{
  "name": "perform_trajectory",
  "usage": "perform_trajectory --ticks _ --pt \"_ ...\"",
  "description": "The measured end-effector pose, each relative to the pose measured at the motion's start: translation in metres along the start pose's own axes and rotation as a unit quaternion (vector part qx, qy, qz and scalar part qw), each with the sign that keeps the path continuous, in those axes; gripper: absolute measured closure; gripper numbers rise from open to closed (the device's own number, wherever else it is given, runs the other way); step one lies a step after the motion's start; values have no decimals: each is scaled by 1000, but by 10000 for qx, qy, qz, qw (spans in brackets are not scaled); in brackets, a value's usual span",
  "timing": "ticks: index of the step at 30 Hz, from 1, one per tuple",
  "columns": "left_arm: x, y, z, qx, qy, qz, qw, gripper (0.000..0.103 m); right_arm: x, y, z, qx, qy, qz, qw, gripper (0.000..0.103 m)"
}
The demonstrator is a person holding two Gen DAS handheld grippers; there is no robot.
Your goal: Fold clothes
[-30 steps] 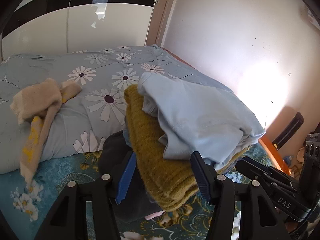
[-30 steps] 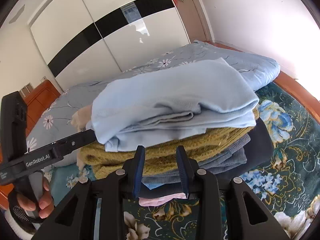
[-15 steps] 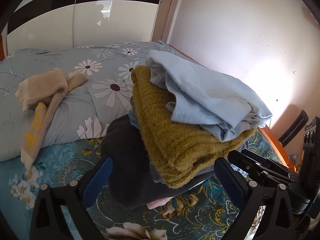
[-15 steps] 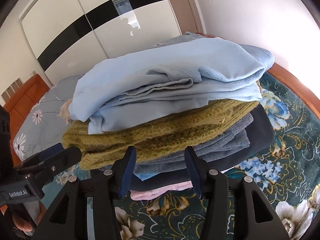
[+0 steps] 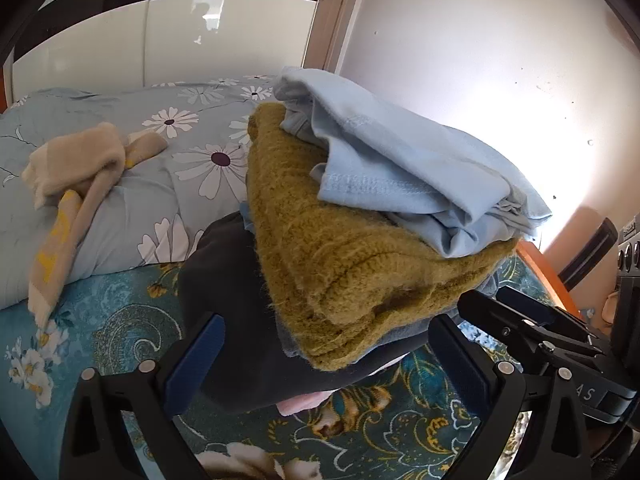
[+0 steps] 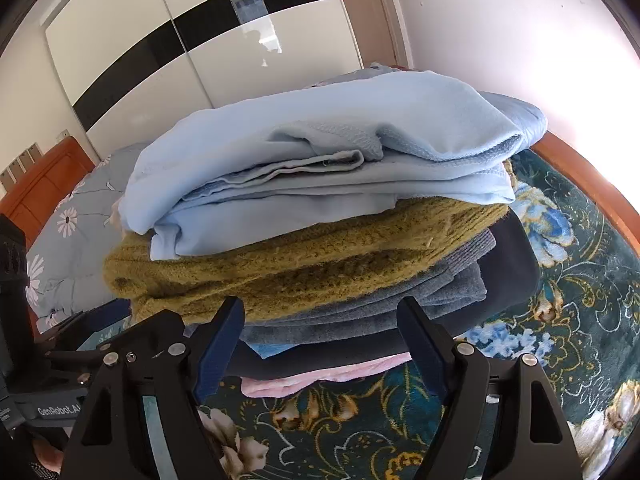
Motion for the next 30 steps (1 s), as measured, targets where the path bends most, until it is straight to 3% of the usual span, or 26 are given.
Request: perform_trajectory --ticks 2,6,10,24,30 --pt "0 1 1 113 -76 -4 9999 0 0 0 -1 20 3 -15 10000 22" --pt "-3 2 7 434 -119 43 9990 0 0 -1 -6 -8 -56 -57 10000 8" --pt "-5 2 12 519 80 41 9986 0 1 -1 -10 -26 -144 -81 9999 4" --pt "-14 -7 -4 -652 747 -107 9950 0 -8 -5 -32 21 -471 -13 9989 3" --pt "-19 -9 -2 -564 801 -157 9951 0 -9 -4 -35 63 -563 17 9984 3"
Point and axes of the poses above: each gripper's, at about its wrist camera, not at the fingertips, and x roughly against the way its jaws point, z to its left, y to its top, the point moved 5 cm from there along -x, roughly the way its jaws point, and after that the axes turned 11 degrees about -z, right-handed, at the moved point
